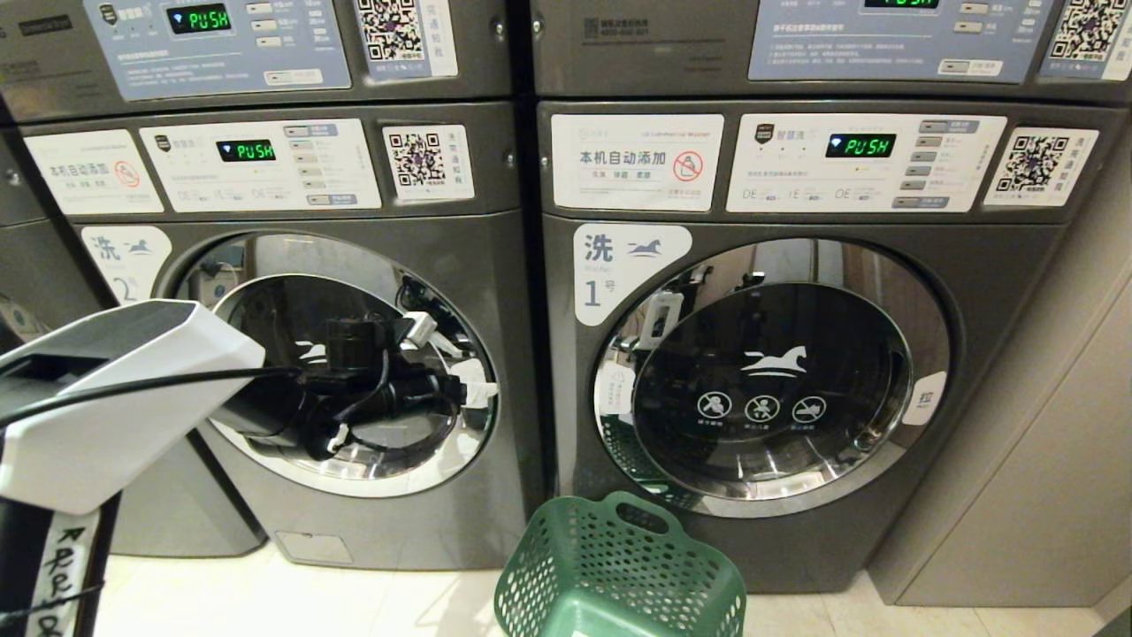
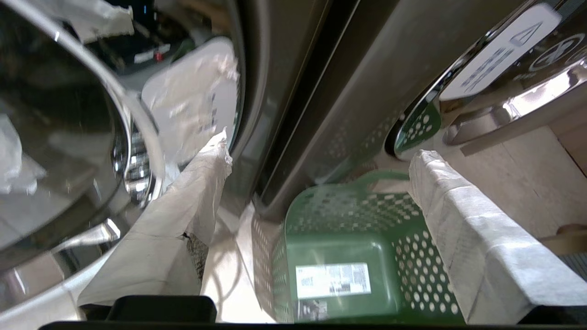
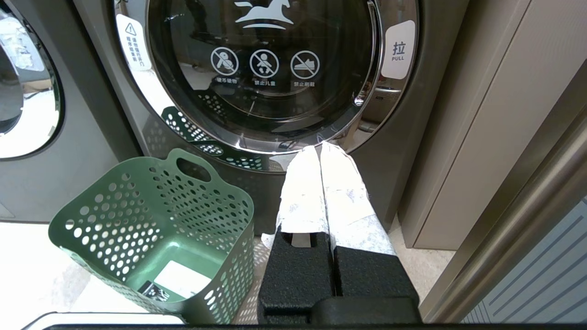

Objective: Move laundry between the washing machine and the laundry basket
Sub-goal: Open the lid of the washing machine

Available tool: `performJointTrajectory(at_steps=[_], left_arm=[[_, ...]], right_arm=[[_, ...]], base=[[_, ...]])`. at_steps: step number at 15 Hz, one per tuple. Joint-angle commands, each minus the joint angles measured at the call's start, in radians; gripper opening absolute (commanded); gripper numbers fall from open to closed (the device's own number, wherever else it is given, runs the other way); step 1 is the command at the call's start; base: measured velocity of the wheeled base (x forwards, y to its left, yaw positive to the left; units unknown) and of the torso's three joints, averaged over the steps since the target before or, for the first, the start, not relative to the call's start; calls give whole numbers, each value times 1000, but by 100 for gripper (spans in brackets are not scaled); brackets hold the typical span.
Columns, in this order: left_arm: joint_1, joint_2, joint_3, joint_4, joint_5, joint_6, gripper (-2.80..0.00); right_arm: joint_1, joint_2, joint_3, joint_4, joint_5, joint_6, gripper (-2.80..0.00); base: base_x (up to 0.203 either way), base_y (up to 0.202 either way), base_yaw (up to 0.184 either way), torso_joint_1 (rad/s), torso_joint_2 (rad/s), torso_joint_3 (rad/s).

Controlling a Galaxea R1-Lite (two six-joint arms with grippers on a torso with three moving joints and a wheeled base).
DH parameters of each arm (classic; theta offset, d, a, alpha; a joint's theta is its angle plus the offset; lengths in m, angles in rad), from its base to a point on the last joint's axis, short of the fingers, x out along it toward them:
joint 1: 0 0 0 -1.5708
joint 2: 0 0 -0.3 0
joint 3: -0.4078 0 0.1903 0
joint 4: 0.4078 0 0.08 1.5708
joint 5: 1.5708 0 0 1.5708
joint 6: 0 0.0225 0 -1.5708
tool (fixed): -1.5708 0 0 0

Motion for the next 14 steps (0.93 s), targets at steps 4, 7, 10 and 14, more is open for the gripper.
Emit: performJointTrajectory(at_steps=[4,7,10,14], left_arm=[[19,-6,6,1,100,16,0],[61,-45,52,9,194,25,0],[73,-15,40,21,249,37,0],[72,57,-50,-4,245,34,0]], right_arm=[[1,-1,0,0,1,0,-280],[-1,-1,0,0,-1,0,-280],[1,-1,0,0,1,0,-280],[1,-1,0,0,1,0,-280]], base=[[0,0,0,0,0,0],[0,0,0,0,0,0],[0,0,0,0,0,0],[0,0,0,0,0,0]])
